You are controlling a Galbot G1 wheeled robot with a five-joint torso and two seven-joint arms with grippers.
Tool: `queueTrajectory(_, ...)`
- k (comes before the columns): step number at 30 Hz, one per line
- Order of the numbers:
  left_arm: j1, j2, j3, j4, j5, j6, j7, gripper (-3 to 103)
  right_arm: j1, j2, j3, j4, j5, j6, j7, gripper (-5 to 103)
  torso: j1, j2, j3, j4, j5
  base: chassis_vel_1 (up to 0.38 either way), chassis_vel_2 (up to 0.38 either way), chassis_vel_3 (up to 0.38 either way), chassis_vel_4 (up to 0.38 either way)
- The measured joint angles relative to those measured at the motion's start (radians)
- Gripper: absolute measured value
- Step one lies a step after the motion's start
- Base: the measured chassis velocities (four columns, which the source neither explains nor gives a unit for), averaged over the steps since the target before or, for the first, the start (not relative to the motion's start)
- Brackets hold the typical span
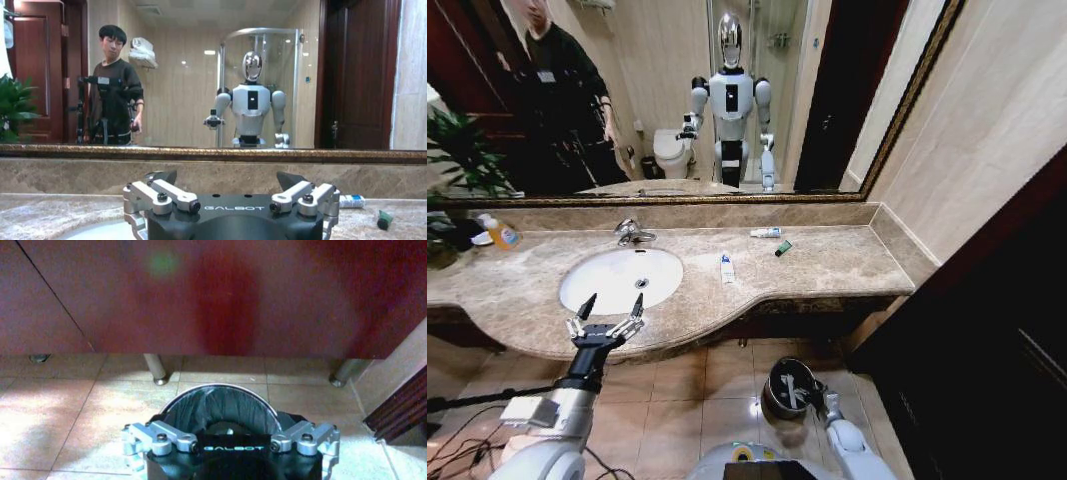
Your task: Pick up the trash from the sink and place it in the trash bin.
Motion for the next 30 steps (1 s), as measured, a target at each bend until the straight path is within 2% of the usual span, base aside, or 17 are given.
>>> queueTrajectory(14,0.000,0.000,0.000,0.000,0.000,0.000,0.000,100,-0.017,-0.002,0.002,0.055,0.002,-0.014,0.013,100,0.000,0.000,0.000,0.0000,0.0001,0.000,0.000,0.000,0.000)
queueTrajectory(22,0.000,0.000,0.000,0.000,0.000,0.000,0.000,100,-0.066,-0.054,0.019,0.254,0.081,-0.074,0.033,100,0.000,0.000,0.000,0.0001,0.0002,0.000,0.000,0.000,0.000)
queueTrajectory(24,0.000,0.000,0.000,0.000,0.000,0.000,0.000,100,-0.096,-0.083,0.051,0.373,0.107,-0.109,0.053,100,0.000,0.000,0.000,0.0000,0.0000,0.000,0.000,0.000,0.000)
queueTrajectory(30,0.000,0.000,0.000,0.000,0.000,0.000,0.000,100,-0.146,-0.106,0.122,0.549,0.108,-0.101,0.076,100,0.000,0.000,0.000,0.0000,0.0000,0.000,0.000,0.000,0.000)
